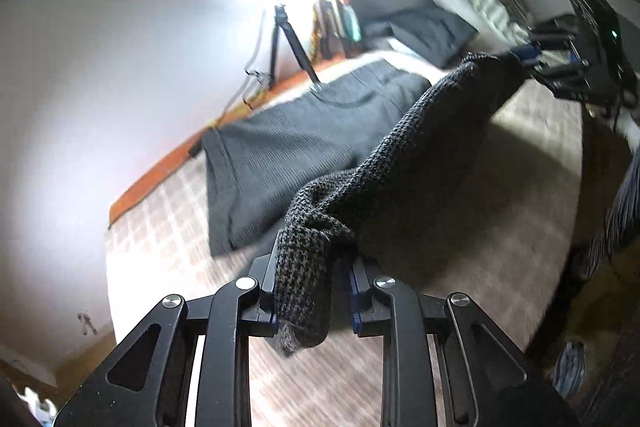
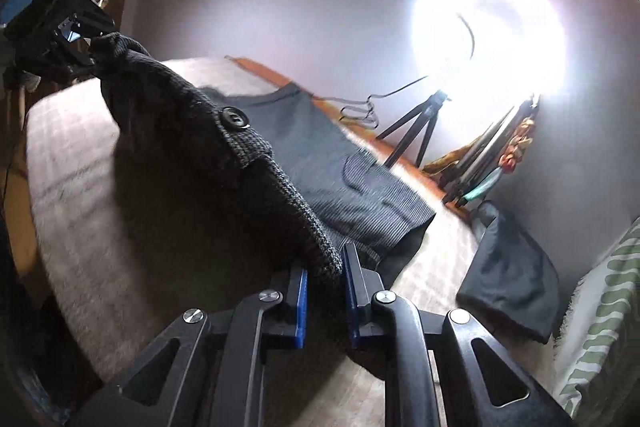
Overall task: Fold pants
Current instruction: 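Lift the hems with both tools and fold them over onto the waistband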
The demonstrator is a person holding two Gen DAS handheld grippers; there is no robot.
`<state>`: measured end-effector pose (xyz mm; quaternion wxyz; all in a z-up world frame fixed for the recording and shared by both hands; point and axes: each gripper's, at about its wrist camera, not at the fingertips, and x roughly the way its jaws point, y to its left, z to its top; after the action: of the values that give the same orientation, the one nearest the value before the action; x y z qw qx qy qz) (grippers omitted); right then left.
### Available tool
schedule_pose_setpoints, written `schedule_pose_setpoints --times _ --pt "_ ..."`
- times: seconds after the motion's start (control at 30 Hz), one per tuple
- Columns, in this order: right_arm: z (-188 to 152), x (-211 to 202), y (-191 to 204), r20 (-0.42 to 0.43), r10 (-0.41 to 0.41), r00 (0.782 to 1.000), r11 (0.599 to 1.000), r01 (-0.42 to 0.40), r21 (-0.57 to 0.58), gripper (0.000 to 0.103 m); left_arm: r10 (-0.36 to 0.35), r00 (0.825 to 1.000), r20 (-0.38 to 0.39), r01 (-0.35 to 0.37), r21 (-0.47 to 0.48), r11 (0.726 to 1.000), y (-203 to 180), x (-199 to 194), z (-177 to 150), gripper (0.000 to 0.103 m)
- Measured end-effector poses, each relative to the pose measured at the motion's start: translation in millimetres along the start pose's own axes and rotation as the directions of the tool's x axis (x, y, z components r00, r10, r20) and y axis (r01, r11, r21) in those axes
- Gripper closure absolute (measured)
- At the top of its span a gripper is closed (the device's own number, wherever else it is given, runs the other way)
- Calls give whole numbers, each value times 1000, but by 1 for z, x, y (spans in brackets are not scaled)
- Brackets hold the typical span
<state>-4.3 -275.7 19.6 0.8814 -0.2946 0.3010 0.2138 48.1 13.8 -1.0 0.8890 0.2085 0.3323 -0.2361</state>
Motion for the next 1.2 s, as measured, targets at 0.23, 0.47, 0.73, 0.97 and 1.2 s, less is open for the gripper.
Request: schedule_pose_setpoints --times 0.23,0.47,0.73,0.97,1.2 --pt "46 21 -34 16 -21 1000 1000 21 -16 90 2 999 53 1 -68 998 43 21 45 83" --pt "84 73 -75 -35 -30 999 999 28 -46 91 43 998 47 -39 -81 996 79 65 88 84" --pt "107 157 -115 -137 -9 990 998 1 -62 91 50 999 3 -49 -134 990 121 137 114 85" --pt "96 228 -119 -228 -2 974 997 -17 -81 91 34 995 -93 -50 -166 985 133 205 100 85" --pt "86 267 -120 -279 16 960 998 -30 -47 91 38 989 -142 -63 -178 982 133 243 95 81"
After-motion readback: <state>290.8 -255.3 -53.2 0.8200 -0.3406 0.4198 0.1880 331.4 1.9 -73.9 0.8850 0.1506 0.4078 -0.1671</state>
